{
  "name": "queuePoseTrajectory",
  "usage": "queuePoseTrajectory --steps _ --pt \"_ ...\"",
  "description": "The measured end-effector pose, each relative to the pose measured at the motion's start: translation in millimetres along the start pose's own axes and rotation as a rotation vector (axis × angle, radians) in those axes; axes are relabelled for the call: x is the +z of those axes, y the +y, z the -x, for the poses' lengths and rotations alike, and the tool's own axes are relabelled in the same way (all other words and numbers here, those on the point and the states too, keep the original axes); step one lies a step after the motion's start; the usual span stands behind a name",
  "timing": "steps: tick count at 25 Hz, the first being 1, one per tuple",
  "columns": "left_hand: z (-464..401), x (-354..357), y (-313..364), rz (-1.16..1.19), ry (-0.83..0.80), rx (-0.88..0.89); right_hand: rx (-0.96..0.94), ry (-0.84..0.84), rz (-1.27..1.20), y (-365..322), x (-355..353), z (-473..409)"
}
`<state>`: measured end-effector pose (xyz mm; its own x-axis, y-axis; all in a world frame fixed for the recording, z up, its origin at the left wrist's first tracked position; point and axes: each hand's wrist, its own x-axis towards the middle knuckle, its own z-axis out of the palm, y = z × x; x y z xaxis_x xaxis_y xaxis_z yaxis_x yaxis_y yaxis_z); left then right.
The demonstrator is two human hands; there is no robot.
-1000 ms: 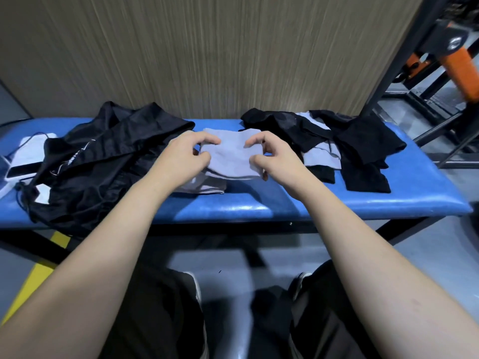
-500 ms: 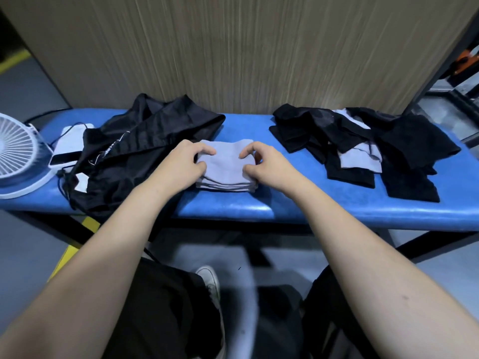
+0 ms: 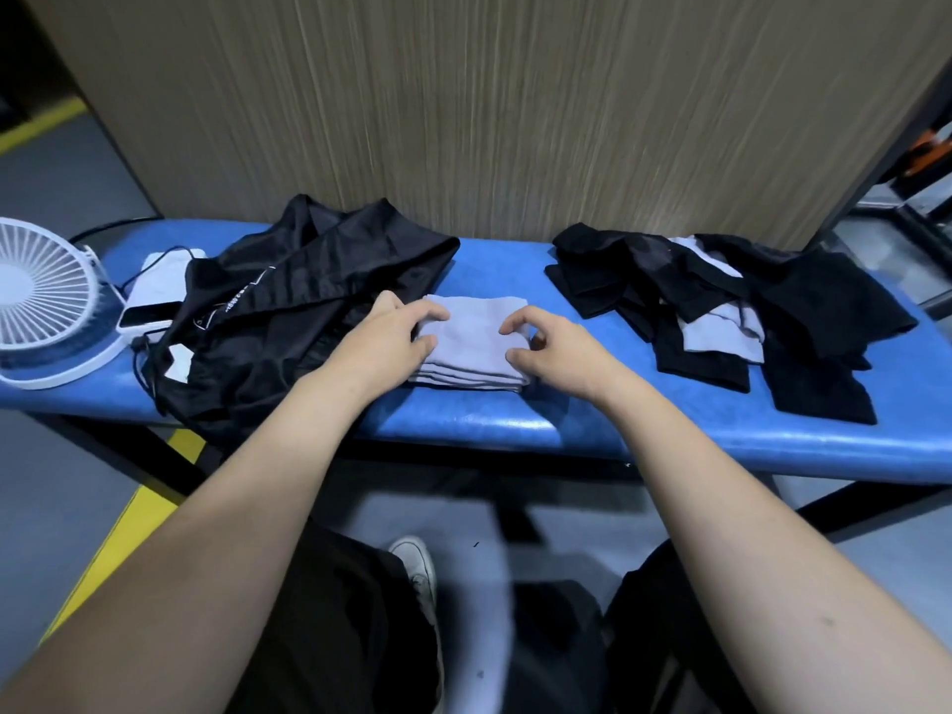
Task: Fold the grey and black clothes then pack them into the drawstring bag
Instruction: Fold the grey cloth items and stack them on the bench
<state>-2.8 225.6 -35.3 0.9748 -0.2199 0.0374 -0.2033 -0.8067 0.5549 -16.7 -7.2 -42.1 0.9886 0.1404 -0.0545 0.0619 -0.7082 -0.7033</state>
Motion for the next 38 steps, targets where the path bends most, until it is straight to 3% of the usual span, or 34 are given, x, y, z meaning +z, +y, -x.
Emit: queuePoseTrajectory --steps 8,14,17,22,30,38 --pt "3.3 -2.7 -4.0 -0.073 0.017 -0.056 -0.019 0.024 0.010 -3.7 8.5 -1.9" --pt "4.1 -7.4 6.2 -0.058 0.211 -0.006 -0.038 0.031 -0.037 -8.1 1.0 5.6" --pt "0.7 -4.9 24.5 -0.079 0.262 0.029 -0.057 0.046 0.095 4.0 -19.1 16.4" --pt "-15.7 25.9 64.3 -0.169 0.210 0.124 0.001 0.089 0.251 33.9 -61.4 41.7" --pt "-34.4 89.0 146.1 -0.125 0.050 0.257 0.197 0.195 0.332 95.3 -117.6 80.3" --pt "-56.9 165.4 216.8 0.101 -0.058 0.099 0.351 0.348 0.293 153.8 -146.2 91.6"
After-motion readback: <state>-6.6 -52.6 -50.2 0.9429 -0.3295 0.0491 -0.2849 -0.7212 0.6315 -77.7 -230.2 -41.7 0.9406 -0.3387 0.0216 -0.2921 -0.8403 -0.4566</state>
